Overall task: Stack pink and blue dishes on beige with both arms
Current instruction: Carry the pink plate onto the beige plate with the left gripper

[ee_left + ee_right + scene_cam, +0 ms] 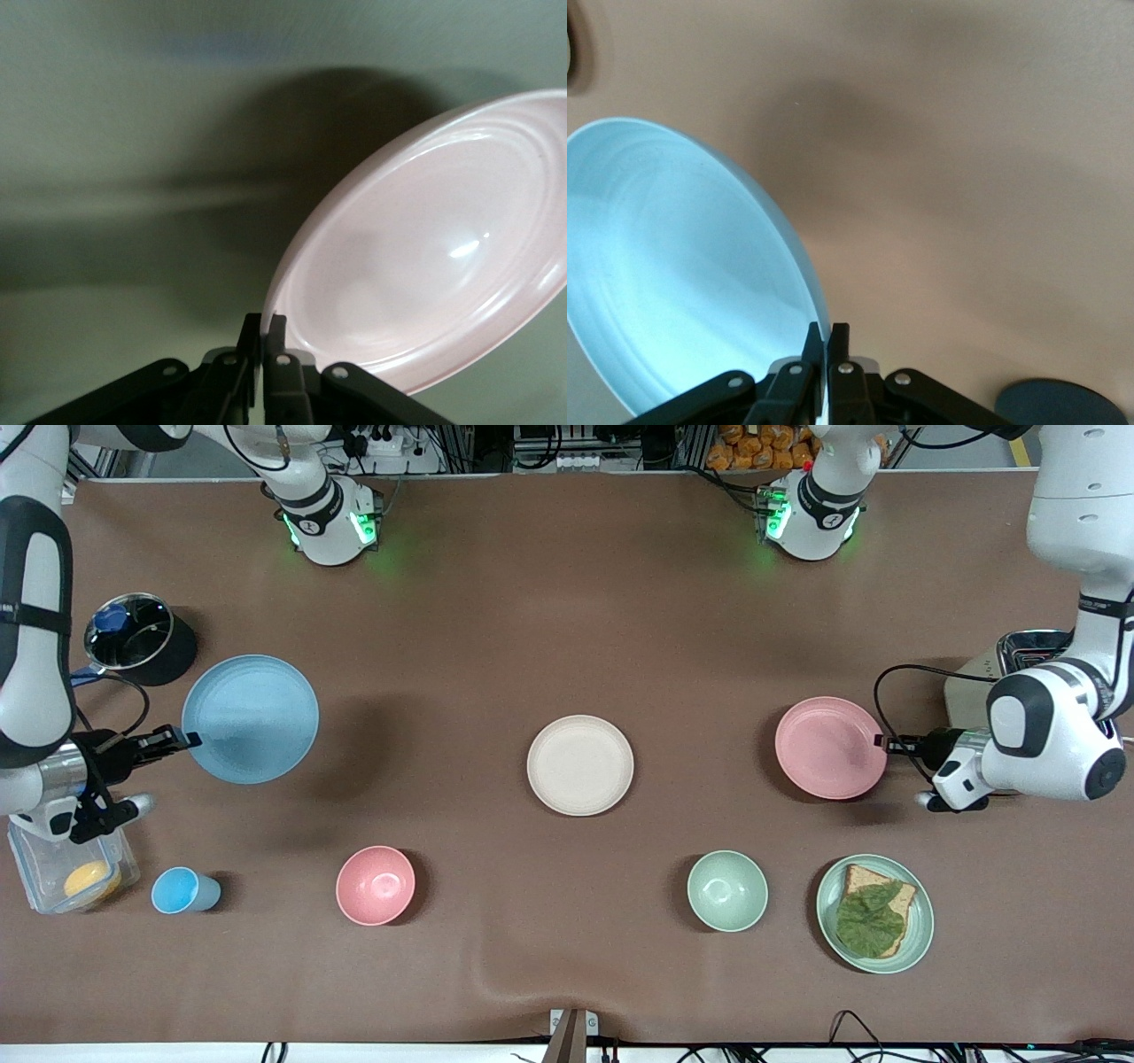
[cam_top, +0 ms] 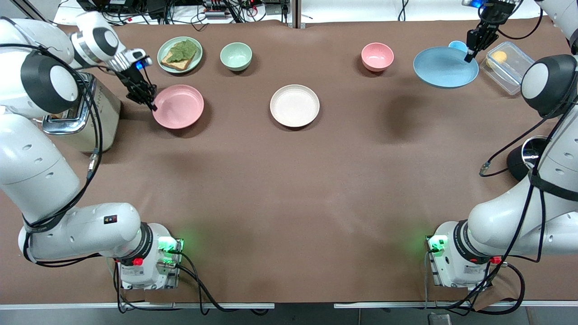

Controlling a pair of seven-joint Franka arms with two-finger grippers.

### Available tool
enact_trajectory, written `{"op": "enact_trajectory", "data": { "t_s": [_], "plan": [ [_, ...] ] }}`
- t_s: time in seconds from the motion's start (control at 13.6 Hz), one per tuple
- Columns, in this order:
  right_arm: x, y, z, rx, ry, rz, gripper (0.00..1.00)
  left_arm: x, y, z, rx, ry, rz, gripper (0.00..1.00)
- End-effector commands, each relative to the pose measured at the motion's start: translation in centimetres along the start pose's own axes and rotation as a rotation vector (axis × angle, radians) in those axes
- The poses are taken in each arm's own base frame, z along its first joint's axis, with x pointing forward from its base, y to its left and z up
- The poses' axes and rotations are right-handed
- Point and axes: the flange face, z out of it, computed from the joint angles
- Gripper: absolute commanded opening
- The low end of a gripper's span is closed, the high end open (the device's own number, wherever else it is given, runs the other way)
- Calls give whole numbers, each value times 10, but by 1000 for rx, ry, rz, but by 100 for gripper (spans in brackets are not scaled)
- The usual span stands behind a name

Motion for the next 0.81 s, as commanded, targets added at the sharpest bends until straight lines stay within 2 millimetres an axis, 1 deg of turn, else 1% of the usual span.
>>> {"op": "enact_trajectory", "data": {
  "t_s": [0.0, 0.22, 0.29, 0.37, 0.44, 0.51, 0.59, 0.66, 0.73],
  "plan": [
    [-20, -16, -21, -39, -14, 21, 0, 1, 10, -32, -2, 5, 24, 0],
    [-21, -18, -20, -36, -25, 23, 0, -1, 12, -62, 24, 8, 39, 0],
    [-21, -18, -19, -35, -26, 25, 0, -2, 13, -69, 38, 11, 44, 0],
    [-21, -18, -20, -35, -26, 26, 0, -3, 16, -74, 41, 12, 49, 0],
    [-22, -17, -20, -37, -27, 28, 0, -6, 24, -82, 47, 22, 53, 0],
    [-21, -17, -20, -37, -27, 27, 0, -6, 44, -87, 48, 31, 78, 0],
    [-21, -17, -20, -37, -27, 27, 0, -7, 74, -92, 52, 44, 98, 0],
    [-22, -17, -20, -36, -26, 28, 0, -9, 100, -93, 52, 49, 70, 0],
    [-22, -17, -20, -36, -26, 28, 0, -10, 142, -91, 54, 51, 46, 0]
  ]
}}
